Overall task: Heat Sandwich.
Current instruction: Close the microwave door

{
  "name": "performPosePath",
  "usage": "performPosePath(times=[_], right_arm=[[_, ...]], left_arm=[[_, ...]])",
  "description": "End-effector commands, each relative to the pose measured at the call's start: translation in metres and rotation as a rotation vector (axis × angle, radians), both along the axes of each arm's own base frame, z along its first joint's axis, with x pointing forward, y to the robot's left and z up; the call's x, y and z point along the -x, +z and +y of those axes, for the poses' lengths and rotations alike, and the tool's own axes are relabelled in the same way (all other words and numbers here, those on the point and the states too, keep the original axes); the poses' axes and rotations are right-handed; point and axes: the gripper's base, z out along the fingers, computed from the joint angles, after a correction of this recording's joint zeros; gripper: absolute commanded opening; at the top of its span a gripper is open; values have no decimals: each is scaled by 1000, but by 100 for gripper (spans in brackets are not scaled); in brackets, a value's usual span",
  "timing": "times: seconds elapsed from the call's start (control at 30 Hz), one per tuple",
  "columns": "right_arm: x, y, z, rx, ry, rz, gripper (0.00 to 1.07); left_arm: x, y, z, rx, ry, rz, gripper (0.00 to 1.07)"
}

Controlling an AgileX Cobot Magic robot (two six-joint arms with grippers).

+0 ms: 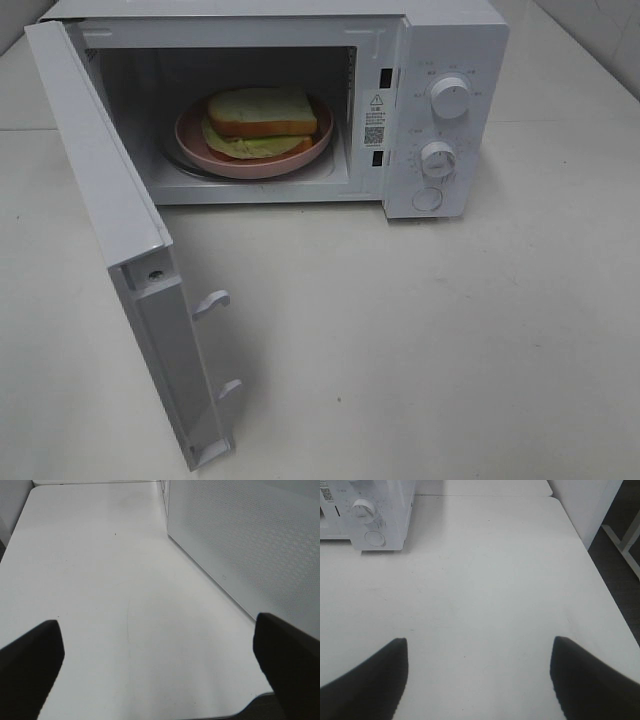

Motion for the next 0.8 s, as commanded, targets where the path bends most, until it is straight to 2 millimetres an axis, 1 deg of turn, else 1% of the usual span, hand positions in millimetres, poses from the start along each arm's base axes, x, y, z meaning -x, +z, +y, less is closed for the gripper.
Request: performPosePath(times=[0.03, 0.27, 0.33, 0.37, 0.43, 0.5, 0.53, 0.57, 0.63, 0.7, 0.73, 0.77, 0.8], right_arm=[[4, 0, 0, -9, -6, -39, 75], [4, 0, 0, -9, -6, -39, 75], [4, 0, 0, -9, -6, -39, 75], [4, 0, 0, -9, -6, -39, 75], [4, 0, 0, -9, -6, -39, 75], [4, 0, 0, -9, -6, -39, 75], [4, 0, 0, -9, -6, -39, 75], [4, 0, 0, -9, -6, -39, 75], [4, 0, 0, -9, -6, -39, 75], [4, 0, 0, -11, -7, -39, 75], [4, 0, 0, -11, -7, -39, 75], [4, 0, 0, -10, -7, -39, 75], [4, 0, 0, -10, -7, -39, 75]], left_arm=[[2, 0, 0, 13, 5, -21, 98], [3, 2, 0, 14, 6, -30, 98], [4, 6, 0, 12, 9, -57, 98], [4, 13, 0, 11, 13, -91, 98], [4, 15, 1, 9, 15, -96, 98], [-3, 18, 1, 2, 17, -74, 97], [-6, 18, 1, 2, 17, -61, 95], [-6, 18, 1, 2, 17, -61, 95], [-13, 19, 1, 2, 17, -36, 91], [-24, 20, 0, 1, 19, 4, 81], [-24, 20, 0, 1, 19, 4, 81], [-27, 21, 0, 2, 19, 11, 76], [-35, 22, 0, 2, 20, 26, 67]])
